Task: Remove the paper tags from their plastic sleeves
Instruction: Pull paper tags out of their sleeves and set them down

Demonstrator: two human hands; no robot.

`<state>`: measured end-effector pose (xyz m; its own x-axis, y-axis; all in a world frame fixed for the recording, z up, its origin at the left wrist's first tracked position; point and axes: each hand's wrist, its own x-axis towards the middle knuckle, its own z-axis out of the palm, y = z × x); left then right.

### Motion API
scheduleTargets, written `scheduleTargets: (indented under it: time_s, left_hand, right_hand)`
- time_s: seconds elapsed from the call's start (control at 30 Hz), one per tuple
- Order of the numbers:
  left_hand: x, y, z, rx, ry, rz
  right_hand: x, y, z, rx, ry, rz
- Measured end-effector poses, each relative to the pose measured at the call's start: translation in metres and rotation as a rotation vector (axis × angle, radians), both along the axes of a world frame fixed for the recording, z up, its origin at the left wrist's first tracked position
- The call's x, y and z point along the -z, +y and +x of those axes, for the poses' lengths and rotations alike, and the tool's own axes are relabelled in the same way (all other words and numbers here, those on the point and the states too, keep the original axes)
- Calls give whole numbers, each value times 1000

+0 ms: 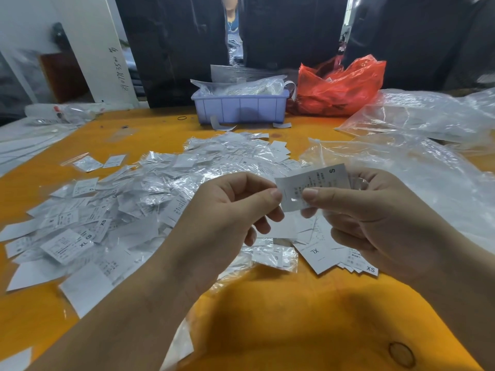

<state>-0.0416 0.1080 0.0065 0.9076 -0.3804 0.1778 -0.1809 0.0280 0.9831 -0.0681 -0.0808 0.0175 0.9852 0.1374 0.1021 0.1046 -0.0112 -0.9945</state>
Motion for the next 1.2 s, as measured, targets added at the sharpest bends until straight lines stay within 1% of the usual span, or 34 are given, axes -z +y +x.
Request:
scheduleTargets:
  time_s: [0.17,0.43,0.8,1.0,1.07,1.13,1.2]
  left_hand:
    - [1,-1,1,14,35,-10]
    - [3,-3,0,44,35,-21]
    - [4,-3,0,35,25,9]
    - [4,-4,2,60,68,-5]
    - [5,-4,3,23,28,37]
    - [7,-3,4,-60,-4,81]
    - [7,0,8,-148,28,88]
  right_hand:
    - [0,-1,0,-3,-9,26]
    - [4,1,1,-13,19,50]
    - [6,3,0,-52,49,14]
    - [7,3,-1,-76,75,-33]
    - [7,3,-1,-89,85,-51]
    - [6,3,-1,-98,88,-54]
    - [3,0,1,-74,84,-48]
